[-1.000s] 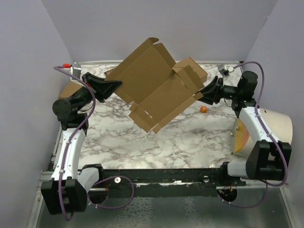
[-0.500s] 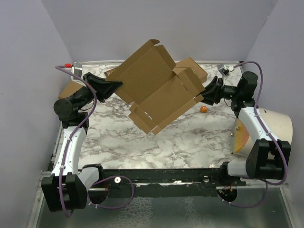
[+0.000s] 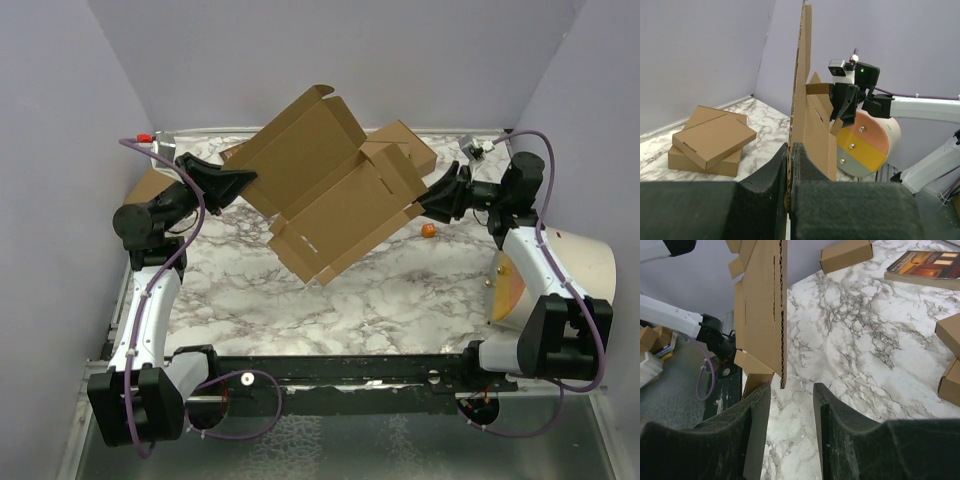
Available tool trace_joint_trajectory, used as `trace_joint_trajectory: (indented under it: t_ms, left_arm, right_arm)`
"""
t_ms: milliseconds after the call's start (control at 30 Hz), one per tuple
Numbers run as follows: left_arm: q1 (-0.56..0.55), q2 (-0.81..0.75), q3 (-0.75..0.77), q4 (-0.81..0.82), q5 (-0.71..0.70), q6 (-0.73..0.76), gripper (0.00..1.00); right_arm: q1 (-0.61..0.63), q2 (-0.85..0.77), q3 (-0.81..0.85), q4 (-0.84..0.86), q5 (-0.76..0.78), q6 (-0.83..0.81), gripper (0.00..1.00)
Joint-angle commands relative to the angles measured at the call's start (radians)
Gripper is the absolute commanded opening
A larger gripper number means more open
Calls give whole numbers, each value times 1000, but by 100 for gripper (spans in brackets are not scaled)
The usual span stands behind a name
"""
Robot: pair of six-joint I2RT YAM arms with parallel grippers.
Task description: Fold the paper box
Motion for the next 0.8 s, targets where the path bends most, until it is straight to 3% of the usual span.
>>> trace_joint_trajectory:
  t_ms: [0, 767]
  left_arm:
    - [8, -7, 17, 56, 2, -5, 0]
    - [16, -17, 34, -37, -8, 97, 0]
  right_arm:
    - [-6, 1, -21, 49, -45, 41, 41]
    - [-13, -4, -8, 21, -24, 44, 42]
